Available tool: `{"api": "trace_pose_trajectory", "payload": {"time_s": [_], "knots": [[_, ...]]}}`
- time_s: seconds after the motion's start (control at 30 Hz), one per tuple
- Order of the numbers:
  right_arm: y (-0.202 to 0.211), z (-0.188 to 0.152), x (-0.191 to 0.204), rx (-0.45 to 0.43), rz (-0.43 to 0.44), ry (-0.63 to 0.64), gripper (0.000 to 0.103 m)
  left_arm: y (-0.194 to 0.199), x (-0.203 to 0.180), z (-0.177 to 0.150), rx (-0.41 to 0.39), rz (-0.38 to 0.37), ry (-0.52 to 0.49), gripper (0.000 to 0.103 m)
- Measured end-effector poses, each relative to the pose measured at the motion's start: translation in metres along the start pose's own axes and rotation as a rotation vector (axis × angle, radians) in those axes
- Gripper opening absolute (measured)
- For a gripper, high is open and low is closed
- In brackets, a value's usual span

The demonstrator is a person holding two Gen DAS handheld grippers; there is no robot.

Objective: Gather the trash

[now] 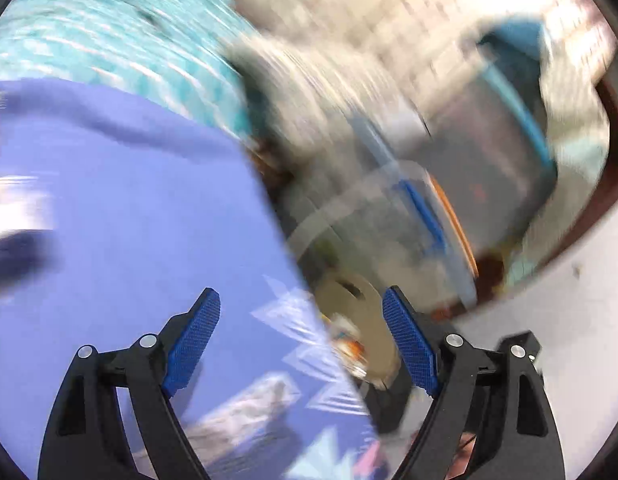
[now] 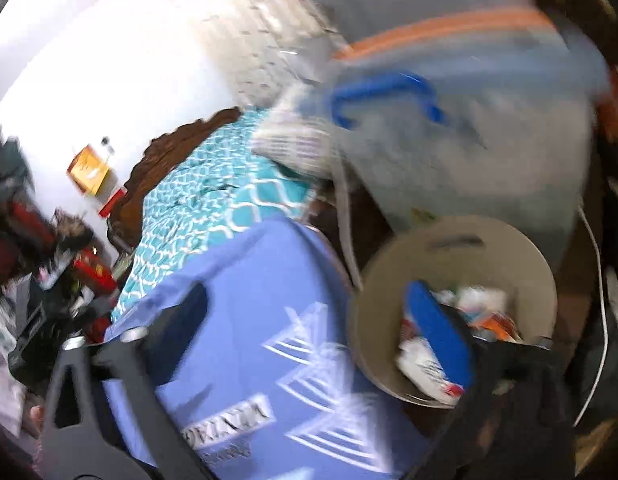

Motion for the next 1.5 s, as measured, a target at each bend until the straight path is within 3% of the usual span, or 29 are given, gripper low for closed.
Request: {"api": "trace_pose_trajectory", "payload": {"time_s": [0.07, 0.13, 0.17, 0.27, 0.33, 0.4, 0.47, 0.63, 0.7, 0.8, 0.93, 1.0, 1.07, 1.27, 1.37, 1.5], "knots": [[-0.004, 0.001, 0.043, -0.025, 0.045, 0.082, 0.1, 0.061, 0.043, 0.005, -0.108, 0.109, 0.042, 0.081], [-0.016, -0.002, 0.085, 0.013, 0.112, 0.155, 0.1, 0.122, 0.087, 0.006, -0.198, 0.255, 0.08, 0.082], [-0.025, -0.005, 0.105, 0.038, 0.146, 0.187, 0.1, 0.16, 0.116, 0.004, -0.238, 0.363, 0.111, 0.082], [-0.052, -0.023, 0.169, 0.107, 0.239, 0.295, 0.1, 0.225, 0.167, 0.0, -0.29, 0.532, 0.192, 0.082], [-0.074, -0.033, 0.213, 0.16, 0.302, 0.361, 0.1, 0.264, 0.199, -0.007, -0.325, 0.591, 0.262, 0.082], [-0.102, -0.046, 0.261, 0.244, 0.378, 0.403, 0.099, 0.284, 0.217, -0.011, -0.342, 0.6, 0.3, 0.082], [-0.141, -0.057, 0.312, 0.341, 0.446, 0.452, 0.088, 0.288, 0.229, -0.014, -0.333, 0.584, 0.312, 0.082], [-0.284, -0.08, 0.417, 0.6, 0.424, 0.521, 0.065, 0.268, 0.245, -0.015, -0.255, 0.507, 0.281, 0.081], [-0.338, -0.094, 0.437, 0.679, 0.362, 0.527, 0.06, 0.258, 0.254, -0.009, -0.234, 0.469, 0.284, 0.081], [-0.401, -0.104, 0.453, 0.722, 0.266, 0.524, 0.059, 0.245, 0.269, 0.002, -0.206, 0.399, 0.313, 0.081], [-0.451, -0.124, 0.456, 0.89, 0.273, 0.471, 0.061, 0.23, 0.284, 0.014, -0.191, 0.293, 0.39, 0.082], [-0.452, -0.13, 0.457, 0.931, 0.313, 0.448, 0.062, 0.223, 0.289, 0.014, -0.179, 0.284, 0.412, 0.082], [-0.435, -0.14, 0.459, 1.026, 0.409, 0.436, 0.062, 0.22, 0.293, 0.011, -0.179, 0.298, 0.421, 0.082], [-0.3, -0.211, 0.463, 1.181, 0.61, 0.684, 0.062, 0.23, 0.305, 0.003, -0.241, 0.269, 0.509, 0.084], [-0.245, -0.234, 0.463, 1.178, 0.69, 0.785, 0.061, 0.235, 0.304, 0.002, -0.265, 0.267, 0.534, 0.087], [-0.234, -0.201, 0.468, 0.973, 0.673, 0.81, 0.061, 0.24, 0.298, 0.01, -0.303, 0.296, 0.534, 0.088]]}}
Point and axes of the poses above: each gripper's, at about its wrist camera, not at the fingertips, and y roughly against the way its jaws point, x to its left, z to its top, the point moved 1 cm from there along -y, roughly the way its jaws point, and after that the axes turned 3 degrees about -z, right-handed, at the moved point
